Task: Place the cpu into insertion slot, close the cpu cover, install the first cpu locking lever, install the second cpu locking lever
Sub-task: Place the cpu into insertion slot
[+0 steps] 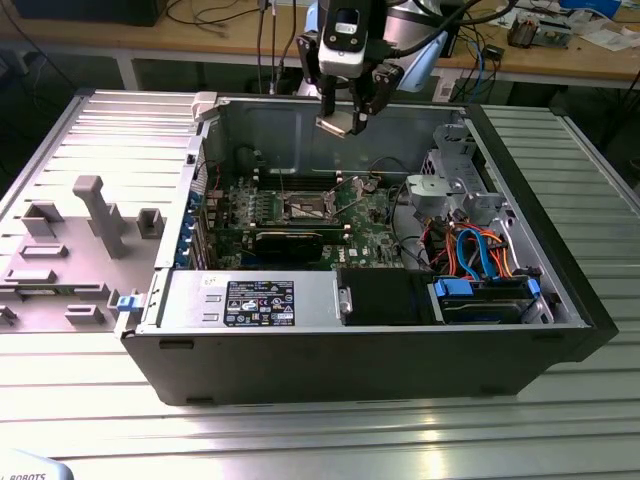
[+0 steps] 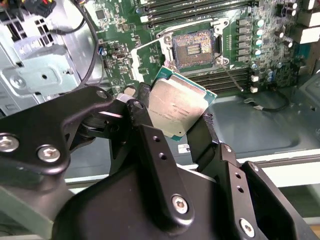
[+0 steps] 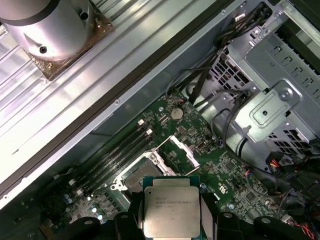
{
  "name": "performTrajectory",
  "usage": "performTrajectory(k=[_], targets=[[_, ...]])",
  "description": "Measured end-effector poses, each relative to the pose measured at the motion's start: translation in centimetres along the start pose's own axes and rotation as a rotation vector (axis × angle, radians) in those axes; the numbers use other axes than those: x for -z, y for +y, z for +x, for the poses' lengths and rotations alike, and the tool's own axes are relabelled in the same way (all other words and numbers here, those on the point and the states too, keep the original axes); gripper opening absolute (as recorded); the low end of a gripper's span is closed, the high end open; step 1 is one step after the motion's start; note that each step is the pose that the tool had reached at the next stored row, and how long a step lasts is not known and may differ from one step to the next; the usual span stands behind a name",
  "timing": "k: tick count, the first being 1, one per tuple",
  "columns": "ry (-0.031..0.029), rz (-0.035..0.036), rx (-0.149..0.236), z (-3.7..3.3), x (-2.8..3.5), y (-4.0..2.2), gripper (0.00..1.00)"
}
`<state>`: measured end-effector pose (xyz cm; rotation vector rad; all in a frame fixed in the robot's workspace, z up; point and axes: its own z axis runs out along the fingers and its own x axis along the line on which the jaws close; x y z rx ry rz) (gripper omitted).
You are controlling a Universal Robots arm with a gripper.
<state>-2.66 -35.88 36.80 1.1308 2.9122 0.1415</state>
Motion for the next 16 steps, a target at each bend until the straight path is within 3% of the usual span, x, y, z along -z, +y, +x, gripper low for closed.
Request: performTrajectory(k=[2,13,16], targets=[[-0.0014,-0.0001,-0.016,0.0,0.0,0.0,0.54],[-0.0018,-0.0003,-0.019,0.0,0.0,0.0,0.54],[-0.0057,-0.0012,-0.063,0.0,-0.01,0.0,0.54]])
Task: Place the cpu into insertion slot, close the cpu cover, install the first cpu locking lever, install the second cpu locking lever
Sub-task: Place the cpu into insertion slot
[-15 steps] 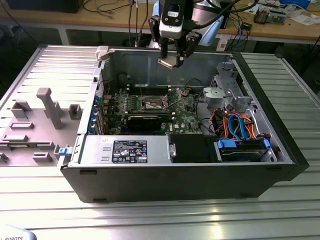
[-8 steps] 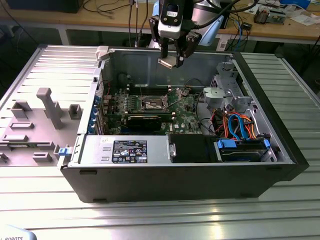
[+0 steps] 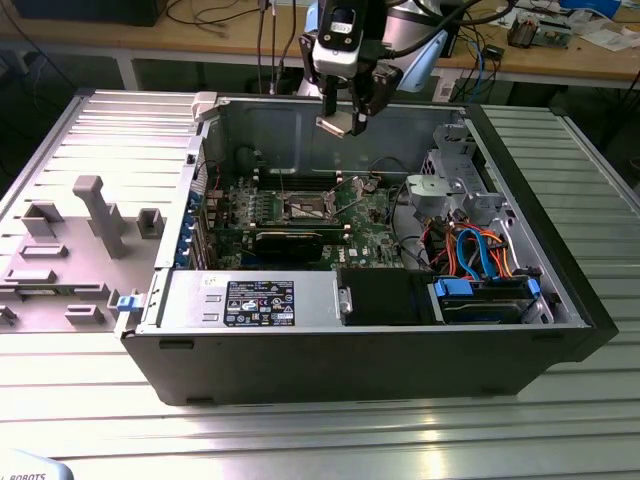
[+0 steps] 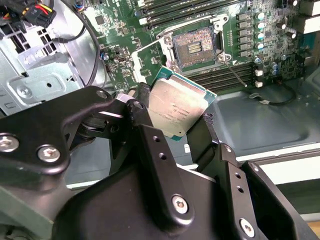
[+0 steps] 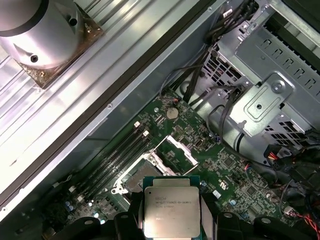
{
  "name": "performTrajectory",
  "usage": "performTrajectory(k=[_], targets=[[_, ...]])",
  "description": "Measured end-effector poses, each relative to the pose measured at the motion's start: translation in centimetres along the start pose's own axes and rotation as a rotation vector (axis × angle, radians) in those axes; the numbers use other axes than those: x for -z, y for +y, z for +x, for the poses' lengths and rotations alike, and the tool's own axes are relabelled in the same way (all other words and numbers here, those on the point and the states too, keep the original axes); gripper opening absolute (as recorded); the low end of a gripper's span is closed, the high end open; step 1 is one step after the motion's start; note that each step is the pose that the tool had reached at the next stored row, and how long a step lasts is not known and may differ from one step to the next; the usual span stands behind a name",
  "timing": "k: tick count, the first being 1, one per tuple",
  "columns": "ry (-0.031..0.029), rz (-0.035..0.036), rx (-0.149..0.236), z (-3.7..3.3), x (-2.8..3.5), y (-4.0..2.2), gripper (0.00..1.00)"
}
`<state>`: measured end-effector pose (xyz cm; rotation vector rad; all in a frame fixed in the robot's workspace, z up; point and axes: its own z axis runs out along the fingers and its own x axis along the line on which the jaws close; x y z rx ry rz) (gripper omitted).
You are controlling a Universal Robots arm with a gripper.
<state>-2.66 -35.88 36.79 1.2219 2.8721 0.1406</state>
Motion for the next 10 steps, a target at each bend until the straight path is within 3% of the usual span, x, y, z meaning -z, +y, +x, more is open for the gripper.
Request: performTrajectory(k=[7,10], targets=[[-0.0091,-0.0019,-0.102,0.0,-0.03,0.0,0.54],[-0.0093,-0.002,-0.104,0.0,-0.03,0.0,0.54]])
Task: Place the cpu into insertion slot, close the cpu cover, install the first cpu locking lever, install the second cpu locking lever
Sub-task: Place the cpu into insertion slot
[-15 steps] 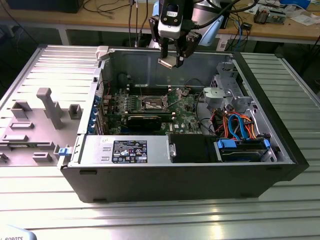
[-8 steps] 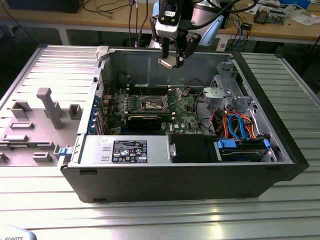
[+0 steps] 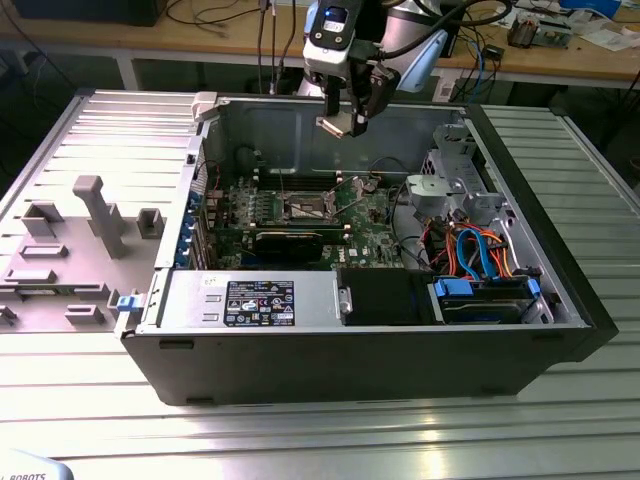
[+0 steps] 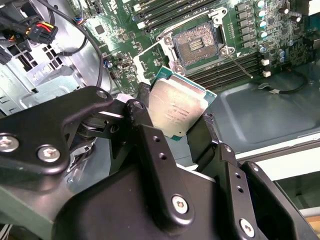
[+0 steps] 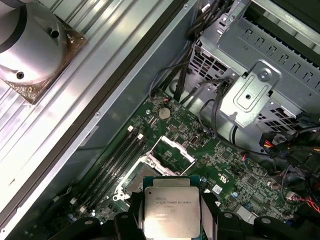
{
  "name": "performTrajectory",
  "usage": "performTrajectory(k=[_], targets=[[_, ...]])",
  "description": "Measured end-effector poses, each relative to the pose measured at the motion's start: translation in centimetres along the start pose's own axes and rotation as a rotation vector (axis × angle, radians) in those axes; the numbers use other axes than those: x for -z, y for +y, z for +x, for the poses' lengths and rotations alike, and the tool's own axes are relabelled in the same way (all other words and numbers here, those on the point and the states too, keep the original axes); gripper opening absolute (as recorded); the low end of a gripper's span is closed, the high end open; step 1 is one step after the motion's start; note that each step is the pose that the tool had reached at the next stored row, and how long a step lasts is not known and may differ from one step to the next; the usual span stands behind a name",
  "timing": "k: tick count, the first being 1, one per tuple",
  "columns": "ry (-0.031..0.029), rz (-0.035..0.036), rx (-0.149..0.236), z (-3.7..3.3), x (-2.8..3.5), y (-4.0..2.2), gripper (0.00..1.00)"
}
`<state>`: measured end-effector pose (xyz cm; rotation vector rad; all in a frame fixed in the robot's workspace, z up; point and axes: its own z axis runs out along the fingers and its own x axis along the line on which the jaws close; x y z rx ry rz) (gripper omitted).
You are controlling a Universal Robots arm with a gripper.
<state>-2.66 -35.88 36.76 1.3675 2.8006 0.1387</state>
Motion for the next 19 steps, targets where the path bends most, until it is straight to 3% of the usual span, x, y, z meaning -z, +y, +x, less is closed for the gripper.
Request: performTrajectory(k=[10,19], targets=[[-0.0002,0.0,-0.003,0.0,0.0,0.0,0.54],[-0.007,-0.0015,-0.078,0.0,0.0,0.0,0.54]])
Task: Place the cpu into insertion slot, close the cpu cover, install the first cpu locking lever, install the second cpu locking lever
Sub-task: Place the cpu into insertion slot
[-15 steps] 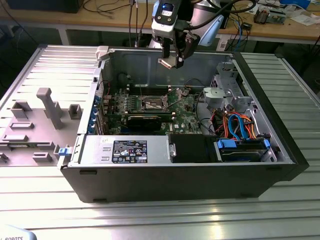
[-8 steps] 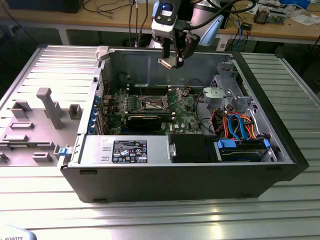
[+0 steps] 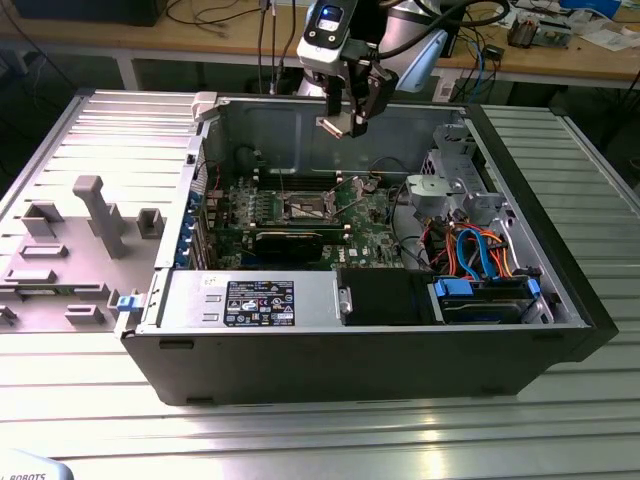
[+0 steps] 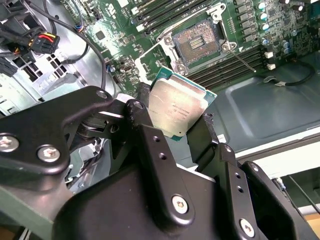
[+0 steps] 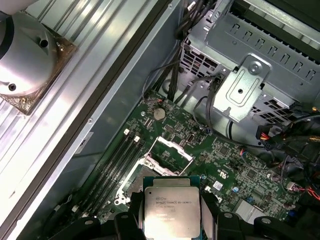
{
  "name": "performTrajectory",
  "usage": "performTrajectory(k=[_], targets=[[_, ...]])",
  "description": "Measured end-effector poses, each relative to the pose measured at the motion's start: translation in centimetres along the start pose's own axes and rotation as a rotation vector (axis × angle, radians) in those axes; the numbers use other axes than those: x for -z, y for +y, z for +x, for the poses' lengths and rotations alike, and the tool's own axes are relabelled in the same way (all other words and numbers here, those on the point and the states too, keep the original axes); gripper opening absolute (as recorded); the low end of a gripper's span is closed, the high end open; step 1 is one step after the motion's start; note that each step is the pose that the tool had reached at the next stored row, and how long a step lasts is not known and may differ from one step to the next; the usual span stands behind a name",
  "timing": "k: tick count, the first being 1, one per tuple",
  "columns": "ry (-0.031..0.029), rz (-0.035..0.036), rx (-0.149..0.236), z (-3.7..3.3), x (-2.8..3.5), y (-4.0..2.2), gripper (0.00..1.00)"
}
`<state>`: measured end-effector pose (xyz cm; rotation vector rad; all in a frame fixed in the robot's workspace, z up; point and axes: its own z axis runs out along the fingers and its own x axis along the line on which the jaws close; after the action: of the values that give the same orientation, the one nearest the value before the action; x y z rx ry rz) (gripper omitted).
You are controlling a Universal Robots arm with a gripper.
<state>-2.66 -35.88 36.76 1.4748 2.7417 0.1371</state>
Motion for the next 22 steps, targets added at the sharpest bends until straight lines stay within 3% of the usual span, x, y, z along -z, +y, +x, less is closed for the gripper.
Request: performTrajectory(k=[9,11,17,22], targets=[[-0.0006,-0.0002,-0.008,0.0,0.0,0.0,0.54],[-0.0022,-0.0005,-0.025,0.0,0.0,0.0,0.54],[-0.0111,-0.0024,-0.124,0.0,-0.02,0.0,0.54],[-0.0123,-0.0026,-0.137,0.01,-0.02,-0.01,0.54]])
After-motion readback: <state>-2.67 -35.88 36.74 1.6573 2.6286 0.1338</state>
